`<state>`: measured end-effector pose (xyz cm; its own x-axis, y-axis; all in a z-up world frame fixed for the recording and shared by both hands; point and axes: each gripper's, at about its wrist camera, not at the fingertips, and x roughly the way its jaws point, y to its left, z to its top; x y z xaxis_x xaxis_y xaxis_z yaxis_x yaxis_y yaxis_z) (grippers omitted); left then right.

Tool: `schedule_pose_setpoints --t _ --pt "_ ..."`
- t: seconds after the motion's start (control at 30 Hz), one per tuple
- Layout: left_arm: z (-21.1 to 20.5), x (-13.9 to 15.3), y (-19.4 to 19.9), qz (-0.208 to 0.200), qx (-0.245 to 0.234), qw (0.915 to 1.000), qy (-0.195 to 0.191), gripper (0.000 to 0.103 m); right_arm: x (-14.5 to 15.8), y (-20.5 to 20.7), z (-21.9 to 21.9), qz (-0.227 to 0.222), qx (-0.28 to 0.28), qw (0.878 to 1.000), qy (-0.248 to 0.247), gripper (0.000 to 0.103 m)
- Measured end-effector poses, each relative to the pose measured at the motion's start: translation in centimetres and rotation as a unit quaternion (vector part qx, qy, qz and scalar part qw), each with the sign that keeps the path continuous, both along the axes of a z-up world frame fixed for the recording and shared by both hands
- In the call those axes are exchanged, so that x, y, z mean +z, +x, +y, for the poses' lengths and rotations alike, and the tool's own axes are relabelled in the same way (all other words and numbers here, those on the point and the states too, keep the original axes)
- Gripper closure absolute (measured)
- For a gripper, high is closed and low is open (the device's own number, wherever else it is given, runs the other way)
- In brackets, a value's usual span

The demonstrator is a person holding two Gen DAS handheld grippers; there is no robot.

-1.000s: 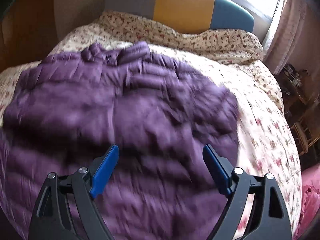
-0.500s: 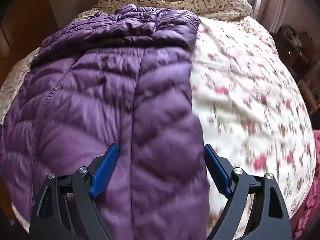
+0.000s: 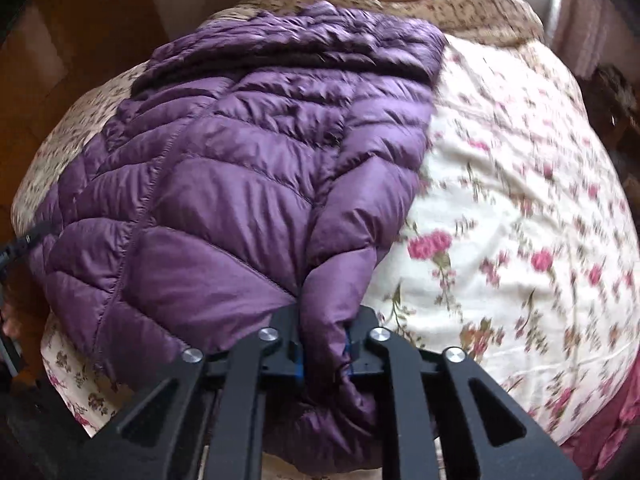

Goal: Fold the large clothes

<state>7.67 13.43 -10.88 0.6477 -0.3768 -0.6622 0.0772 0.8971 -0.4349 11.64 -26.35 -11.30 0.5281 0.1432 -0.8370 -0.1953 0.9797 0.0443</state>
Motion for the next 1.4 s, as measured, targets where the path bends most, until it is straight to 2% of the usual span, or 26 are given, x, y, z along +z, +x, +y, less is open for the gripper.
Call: schedule_pose_setpoints --t 0.27,0.43,0.57,0.83,0.87,1.07,1.17,1.27,1.33,1.4 --pt "0.2 5.4 2.0 -0.059 -0.026 0.9979 -0.01 0.098 5.9 1.9 0.9 -0.064 0.027 0.998 -0.01 0.093" --pt "0.4 8.1 6.3 -0.087 -0.03 0.9957 -0.004 0.098 9.1 5.5 1.9 -0.107 0.031 0.993 -0.024 0.093" --pt "0.9 9.5 10.6 -0.102 -0.025 0.9945 -0.004 0.098 10.8 10.4 2.4 -0.131 0.018 0.991 -0.028 0.093" --pt "1.3 10.6 22.3 -0.091 -0.004 0.9958 0.004 0.098 11.4 21.7 1.8 -0.13 -0.029 0.991 -0.032 0.093" --pt "1.5 10.5 24.6 -0.083 0.005 0.9965 0.005 0.098 11.4 23.2 1.6 -0.125 -0.036 0.991 -0.032 0.093" --pt "2.6 8.8 32.5 -0.043 0.051 0.9977 0.009 0.098 10.0 31.1 0.0 -0.09 -0.082 0.993 -0.01 0.088" --pt "2.1 7.8 35.2 -0.025 0.055 0.9975 0.036 0.098 9.2 33.2 -0.3 -0.081 -0.093 0.992 -0.01 0.081" --pt "2.1 6.5 37.4 0.002 0.056 0.9978 0.035 0.096 8.4 34.6 -1.0 -0.066 -0.107 0.992 0.011 0.064" --pt "2.6 5.9 38.5 0.027 0.057 0.9978 0.021 0.093 8.6 34.8 -1.7 -0.058 -0.112 0.991 0.049 0.036" --pt "3.0 6.0 38.7 0.03 0.06 0.9977 0.001 0.089 9.5 34.7 -2.4 -0.059 -0.115 0.988 0.085 0.027"
